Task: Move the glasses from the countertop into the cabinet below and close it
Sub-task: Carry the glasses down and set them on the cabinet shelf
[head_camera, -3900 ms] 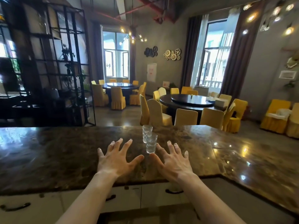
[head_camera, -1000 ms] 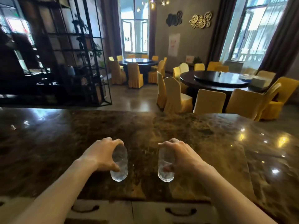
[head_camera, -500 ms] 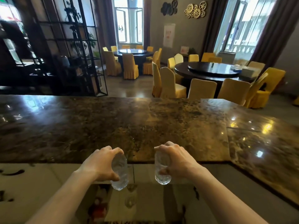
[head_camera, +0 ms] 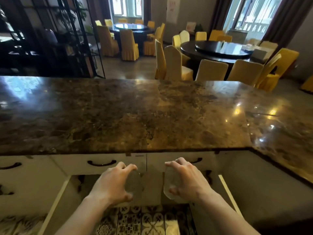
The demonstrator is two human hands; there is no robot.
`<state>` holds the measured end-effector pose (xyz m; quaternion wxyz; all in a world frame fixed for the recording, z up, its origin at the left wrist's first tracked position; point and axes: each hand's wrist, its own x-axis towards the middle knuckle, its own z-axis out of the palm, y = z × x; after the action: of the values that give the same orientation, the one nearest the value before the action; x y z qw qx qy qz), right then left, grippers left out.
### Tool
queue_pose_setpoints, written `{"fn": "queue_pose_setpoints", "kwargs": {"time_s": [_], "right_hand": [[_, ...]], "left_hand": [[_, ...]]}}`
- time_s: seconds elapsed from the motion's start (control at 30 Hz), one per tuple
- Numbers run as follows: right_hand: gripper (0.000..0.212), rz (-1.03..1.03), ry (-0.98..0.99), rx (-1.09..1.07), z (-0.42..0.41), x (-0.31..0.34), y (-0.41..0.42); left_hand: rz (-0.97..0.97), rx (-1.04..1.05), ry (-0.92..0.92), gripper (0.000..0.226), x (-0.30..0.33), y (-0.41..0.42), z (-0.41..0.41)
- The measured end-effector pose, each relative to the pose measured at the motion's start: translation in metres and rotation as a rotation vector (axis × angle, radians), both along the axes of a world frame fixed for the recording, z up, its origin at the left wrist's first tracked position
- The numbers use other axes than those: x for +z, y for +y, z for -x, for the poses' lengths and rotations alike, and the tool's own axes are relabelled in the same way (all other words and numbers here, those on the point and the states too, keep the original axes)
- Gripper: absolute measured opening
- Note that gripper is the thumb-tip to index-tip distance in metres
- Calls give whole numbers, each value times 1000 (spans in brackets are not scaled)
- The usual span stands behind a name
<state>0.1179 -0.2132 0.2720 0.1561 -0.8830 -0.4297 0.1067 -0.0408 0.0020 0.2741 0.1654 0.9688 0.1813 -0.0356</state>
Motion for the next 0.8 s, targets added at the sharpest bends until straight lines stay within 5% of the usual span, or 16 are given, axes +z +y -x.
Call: {"fn": "queue_pose_setpoints", "kwargs": {"time_s": [0.43,0.8], "right_hand": [[74,89,146,-70,-1,-193,-19],[82,124,208,-106,-37,-373,-33]], "left_hand": [[114,128,251,103,-191,-16,2],[187,270,357,93,-376,-49,-23]]}}
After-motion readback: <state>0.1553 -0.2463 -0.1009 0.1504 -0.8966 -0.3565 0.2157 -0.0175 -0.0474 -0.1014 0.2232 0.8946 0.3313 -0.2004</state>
